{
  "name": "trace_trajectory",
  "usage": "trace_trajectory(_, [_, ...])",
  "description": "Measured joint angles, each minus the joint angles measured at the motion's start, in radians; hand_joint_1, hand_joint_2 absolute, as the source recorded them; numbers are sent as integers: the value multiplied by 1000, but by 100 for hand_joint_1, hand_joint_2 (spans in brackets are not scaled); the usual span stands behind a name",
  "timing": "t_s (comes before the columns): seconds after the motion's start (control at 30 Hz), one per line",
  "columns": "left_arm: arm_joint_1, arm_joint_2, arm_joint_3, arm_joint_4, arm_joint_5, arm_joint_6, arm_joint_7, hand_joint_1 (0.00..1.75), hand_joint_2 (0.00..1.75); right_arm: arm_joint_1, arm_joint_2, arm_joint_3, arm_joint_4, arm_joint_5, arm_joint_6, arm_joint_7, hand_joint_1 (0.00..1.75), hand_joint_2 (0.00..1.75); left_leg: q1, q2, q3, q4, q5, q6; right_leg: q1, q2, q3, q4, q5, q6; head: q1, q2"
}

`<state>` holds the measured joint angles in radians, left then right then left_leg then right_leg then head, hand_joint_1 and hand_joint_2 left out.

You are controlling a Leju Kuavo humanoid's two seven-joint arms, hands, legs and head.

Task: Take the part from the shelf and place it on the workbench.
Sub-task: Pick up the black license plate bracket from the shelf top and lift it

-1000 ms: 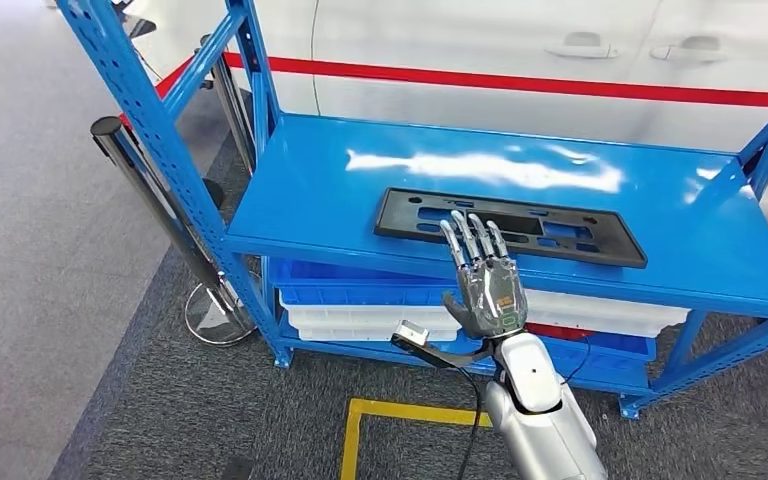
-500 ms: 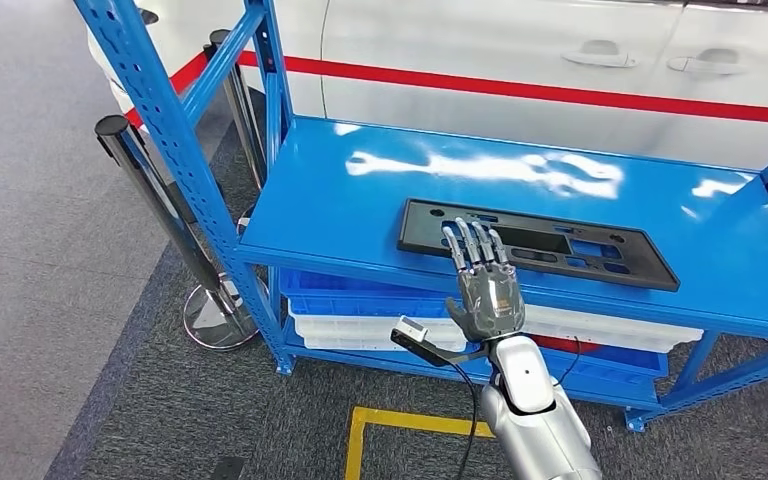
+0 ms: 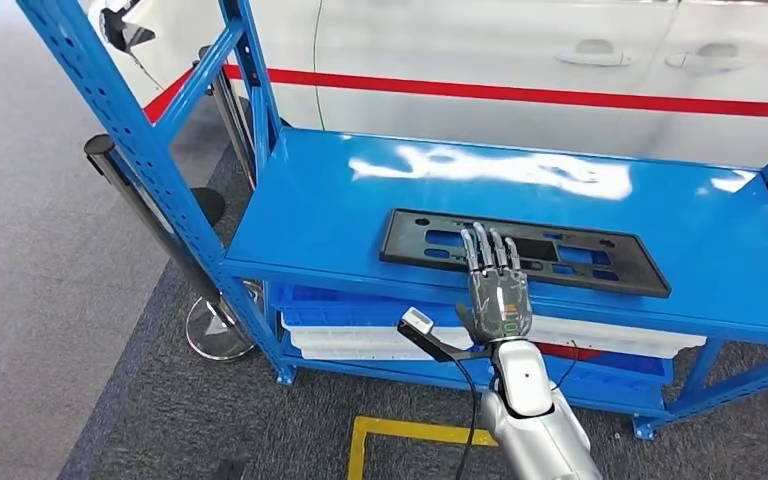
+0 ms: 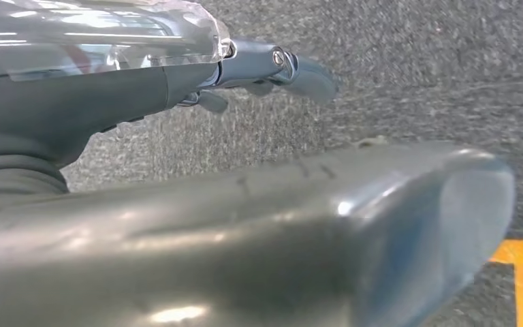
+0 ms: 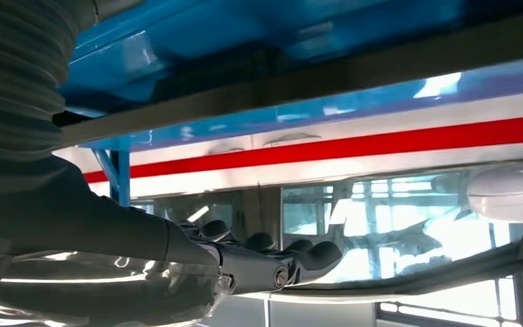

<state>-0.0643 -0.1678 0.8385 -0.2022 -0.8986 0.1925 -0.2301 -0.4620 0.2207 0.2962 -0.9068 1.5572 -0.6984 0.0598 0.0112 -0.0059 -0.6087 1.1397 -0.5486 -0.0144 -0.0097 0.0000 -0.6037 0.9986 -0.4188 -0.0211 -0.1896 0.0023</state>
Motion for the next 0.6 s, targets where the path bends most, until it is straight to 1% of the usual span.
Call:
trace_trajectory(0.03, [0, 0, 0, 0, -1, -2, 1, 0, 0, 4, 0, 1, 0, 0, 0, 5, 0, 175, 1, 0, -35, 68, -28, -3, 1, -1, 1, 0, -2, -3, 0, 0])
trace_trajectory(0.07, [1, 0, 0, 0, -2, -3, 1, 0, 0, 9, -1, 2, 0, 0, 0, 9, 0, 175, 2, 0, -66, 124, -45, -6, 1, -1, 2, 1, -3, -3, 0, 0])
trace_trajectory(0.1, [2, 1, 0, 0, -2, -4, 2, 0, 0, 14, -2, 3, 0, 0, 0, 11, 0, 175, 2, 0, -84, 151, -43, -8, 2, -1, 3, 2, -5, -4, 0, 0])
trace_trajectory(0.13, [3, 1, 0, 0, -2, -5, 3, 0, 0, 18, -3, 4, 0, 0, 0, 12, 0, 175, 2, 0, -83, 137, -20, -9, 2, 0, 5, 3, -7, -3, 0, 0])
trace_trajectory(0.17, [3, 2, 0, 0, -3, -5, 3, 0, 0, 21, -4, 5, 0, 0, 0, 13, 0, 175, 2, 1, -63, 87, 17, -9, 2, 2, 7, 5, -10, -1, 0, 0])
trace_trajectory(0.2, [3, 3, 0, 0, -3, -5, 3, 0, 0, 22, -5, 6, 0, 0, 0, 13, 0, 175, 2, 1, -33, 16, 55, -6, 2, 3, 10, 8, -13, 1, 0, 0])
trace_trajectory(0.23, [1, 4, 0, 0, -4, -6, 3, 0, 0, 22, -5, 7, 0, 0, 0, 14, 0, 175, 1, 2, -4, -48, 80, -2, 4, 4, 10, 12, -17, 5, 0, 0])
trace_trajectory(0.27, [0, 4, 0, 0, -7, -7, 3, 0, 0, 22, -6, 8, 0, 0, 0, 15, 0, 175, -1, 2, 15, -92, 94, 4, 6, 5, 10, 15, -19, 10, 0, 0])
trace_trajectory(0.3, [-1, 5, 0, 0, -11, -8, 3, 0, 0, 22, -6, 9, 0, 0, 0, 17, 0, 175, -2, 1, 24, -113, 96, 10, 7, 5, 9, 18, -21, 15, 0, 0])
trace_trajectory(0.33, [-1, 6, 0, 0, -15, -9, 4, 0, 0, 23, -6, 9, 0, 0, 0, 20, 0, 175, -5, 0, 26, -116, 94, 16, 9, 6, 8, 18, -21, 20, 0, 0])
trace_trajectory(0.4, [1, 7, 0, 0, -18, -11, 3, 0, 0, 24, -7, 9, 0, 0, 0, 24, 0, 175, -3, 0, 28, -122, 99, 28, 7, 6, 8, 22, -25, 30, 0, 0])
trace_trajectory(0.43, [1, 7, 0, 0, -18, -13, 3, 0, 0, 24, -8, 9, -1, 0, -1, 25, 0, 175, -1, 0, 30, -126, 101, 34, 5, 5, 1, 38, -37, 35, 0, 0])
trace_trajectory(0.47, [0, 7, 0, 0, -19, -14, 3, 0, 0, 24, -10, 9, -1, 0, -1, 27, 0, 175, 1, 1, 32, -129, 103, 39, 4, 5, -15, 74, -59, 40, 0, 0])
trace_trajectory(0.5, [0, 7, 0, 0, -21, -16, 3, 0, 0, 26, -12, 9, -2, 0, -1, 29, 0, 175, 1, 2, 33, -131, 103, 43, 2, 5, -42, 130, -89, 45, 0, 0])
trace_trajectory(0.53, [-1, 7, 0, 0, -24, -19, 2, 0, 0, 30, -15, 9, -2, 0, -1, 32, 0, 175, 1, 2, 34, -131, 103, 45, 0, 5, -76, 198, -120, 48, 0, 0])
trace_trajectory(0.57, [-1, 8, 0, 0, -28, -22, 2, 0, 0, 35, -19, 9, -2, 0, -1, 35, 0, 175, 1, 2, 34, -130, 102, 46, -1, 4, -108, 260, -142, 51, 0, 0])
trace_trajectory(0.6, [0, 8, 0, 0, -31, -24, 2, 0, 0, 40, -24, 9, -2, 0, -1, 38, 0, 175, 0, 1, 34, -130, 100, 46, -3, 4, -129, 296, -146, 53, 0, 0])
